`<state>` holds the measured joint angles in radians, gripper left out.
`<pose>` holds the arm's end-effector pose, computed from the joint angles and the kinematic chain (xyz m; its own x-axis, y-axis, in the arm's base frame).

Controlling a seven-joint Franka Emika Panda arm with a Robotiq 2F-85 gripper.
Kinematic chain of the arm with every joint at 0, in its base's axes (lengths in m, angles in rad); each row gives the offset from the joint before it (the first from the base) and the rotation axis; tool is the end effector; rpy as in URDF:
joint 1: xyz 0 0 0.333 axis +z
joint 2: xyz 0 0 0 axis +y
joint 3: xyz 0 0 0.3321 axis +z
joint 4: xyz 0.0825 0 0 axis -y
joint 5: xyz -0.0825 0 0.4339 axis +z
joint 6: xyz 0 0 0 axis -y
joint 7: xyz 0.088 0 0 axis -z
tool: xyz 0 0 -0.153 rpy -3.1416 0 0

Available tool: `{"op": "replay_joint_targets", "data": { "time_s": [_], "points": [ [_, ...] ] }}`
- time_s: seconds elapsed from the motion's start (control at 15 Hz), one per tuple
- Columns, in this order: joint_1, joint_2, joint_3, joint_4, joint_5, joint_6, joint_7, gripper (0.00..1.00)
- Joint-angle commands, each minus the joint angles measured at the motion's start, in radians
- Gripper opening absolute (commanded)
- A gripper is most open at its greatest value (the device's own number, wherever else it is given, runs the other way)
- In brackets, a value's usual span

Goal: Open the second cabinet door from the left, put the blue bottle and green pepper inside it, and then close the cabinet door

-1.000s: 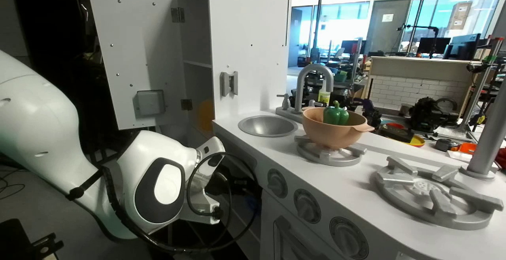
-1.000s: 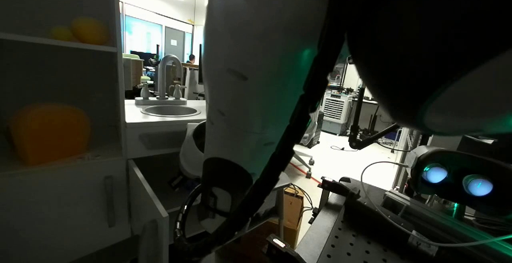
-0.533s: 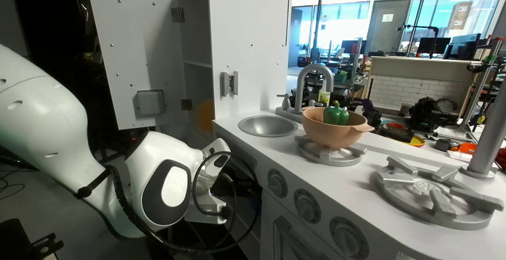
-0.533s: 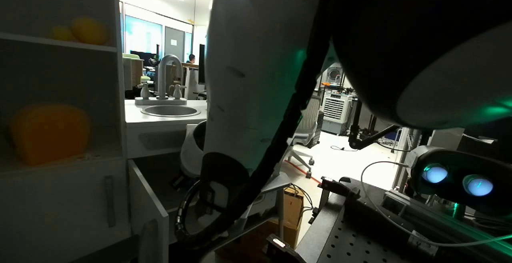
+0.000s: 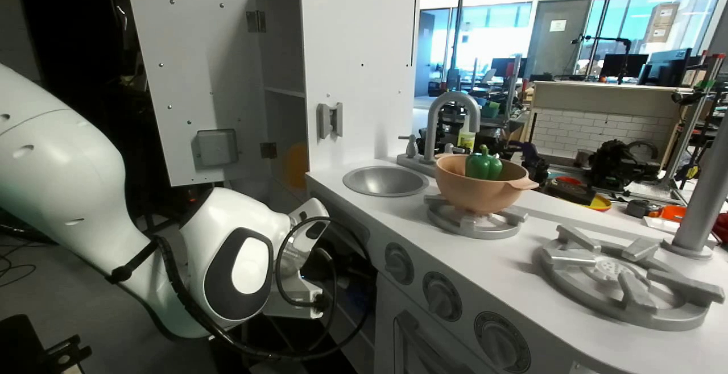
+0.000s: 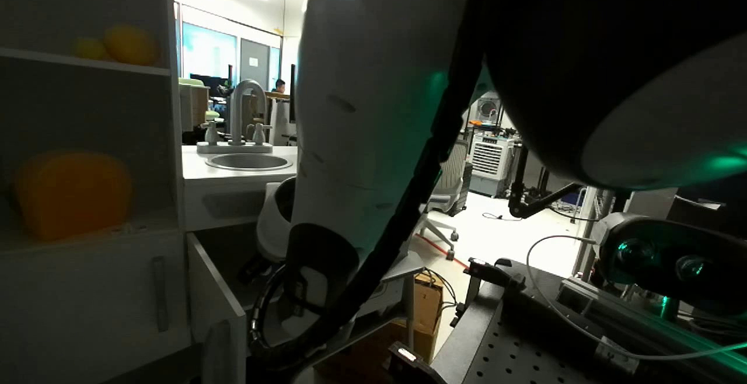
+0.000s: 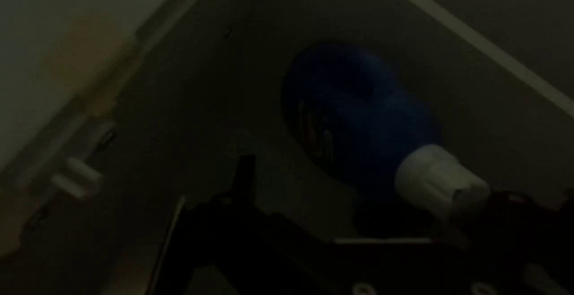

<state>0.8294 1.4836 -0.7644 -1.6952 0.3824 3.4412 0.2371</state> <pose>0.6995 0.0386 -0.0661 0.7139 0.3696 0.5948 0.0142 -0.8568 0.5154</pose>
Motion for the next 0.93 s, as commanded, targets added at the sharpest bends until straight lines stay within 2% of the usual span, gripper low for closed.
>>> {"op": "replay_joint_targets", "data": {
  "time_s": [0.0,0.53,0.67,0.87],
  "points": [
    [-0.004,-0.003,-0.001,0.031,0.034,-0.023,-0.043,1.0],
    [-0.01,0.001,-0.012,0.085,0.014,-0.093,-0.028,1.0],
    [-0.036,0.001,0.007,0.138,-0.021,-0.147,-0.031,1.0],
    [-0.061,-0.071,0.038,0.134,-0.079,-0.172,-0.044,1.0]
  ]
}}
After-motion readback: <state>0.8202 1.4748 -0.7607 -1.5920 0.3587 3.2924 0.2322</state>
